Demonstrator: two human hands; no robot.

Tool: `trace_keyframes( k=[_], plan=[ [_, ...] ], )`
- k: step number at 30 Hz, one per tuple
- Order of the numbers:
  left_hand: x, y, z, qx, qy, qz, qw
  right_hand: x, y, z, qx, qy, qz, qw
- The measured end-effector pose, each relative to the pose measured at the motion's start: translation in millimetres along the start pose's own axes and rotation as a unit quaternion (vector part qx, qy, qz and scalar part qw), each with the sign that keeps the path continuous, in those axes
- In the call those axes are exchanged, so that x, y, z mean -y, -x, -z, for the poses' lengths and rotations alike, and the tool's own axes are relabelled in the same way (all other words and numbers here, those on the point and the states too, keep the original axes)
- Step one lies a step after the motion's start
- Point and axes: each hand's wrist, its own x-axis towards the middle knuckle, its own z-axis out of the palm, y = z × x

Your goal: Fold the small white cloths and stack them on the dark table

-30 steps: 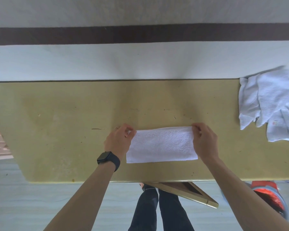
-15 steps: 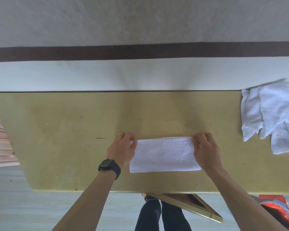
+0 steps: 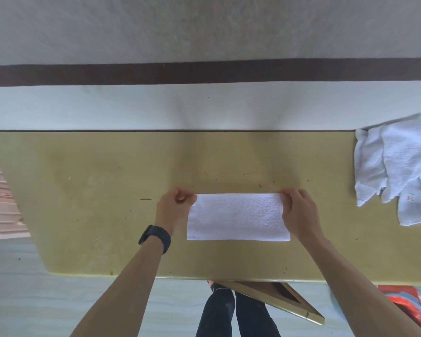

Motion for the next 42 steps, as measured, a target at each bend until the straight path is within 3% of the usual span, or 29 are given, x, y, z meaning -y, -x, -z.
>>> trace_keyframes(
  k=[4, 8, 14, 18, 22, 26, 29, 31, 33, 35, 39, 42],
  plan=[
    [1, -6, 2, 0.012, 0.020, 0.029, 0.999, 5, -6, 0, -0.009, -0.023, -0.026, 0.999],
    [-5, -1, -4, -0.034, 0.005, 0.011, 0.999, 10, -6, 1, -0.030, -0.015, -0.002, 0.999],
    [-3, 7, -7, -0.046, -0.182, -0.034, 0.982, 31, -35, 1, -0.034, 0.074, 0.090, 0.993],
    [5, 29, -3, -0.038, -0.198, 0.065, 0.977, 73, -72, -22, -0.018, 0.134, 0.141, 0.981],
    [2, 62, -6, 0.003, -0.226, 0.124, 0.966, 126, -74, -44, 0.011, 0.078, 0.180, 0.980],
    [12, 93, -11, 0.035, -0.234, 0.124, 0.964, 121, -9, -45, -0.035, -0.030, 0.198, 0.979],
    [28, 110, -15, 0.042, -0.267, 0.065, 0.961, 77, 59, -46, -0.052, -0.036, 0.189, 0.980],
    [42, 114, -15, -0.005, -0.336, -0.063, 0.940, 48, 97, -49, -0.049, -0.018, 0.203, 0.978],
    [60, 112, -14, -0.026, -0.399, -0.257, 0.880, 25, 123, -54, -0.044, 0.011, 0.234, 0.971],
    [79, 108, -13, 0.001, -0.424, -0.386, 0.819, 13, 140, -57, -0.034, 0.059, 0.263, 0.962],
    [102, 113, -9, 0.045, -0.439, -0.399, 0.804, -1, 157, -62, 0.003, 0.156, 0.304, 0.940],
    [106, 122, -16, 0.044, -0.461, -0.410, 0.785, -7, 162, -67, -0.015, 0.181, 0.315, 0.931]
  ],
)
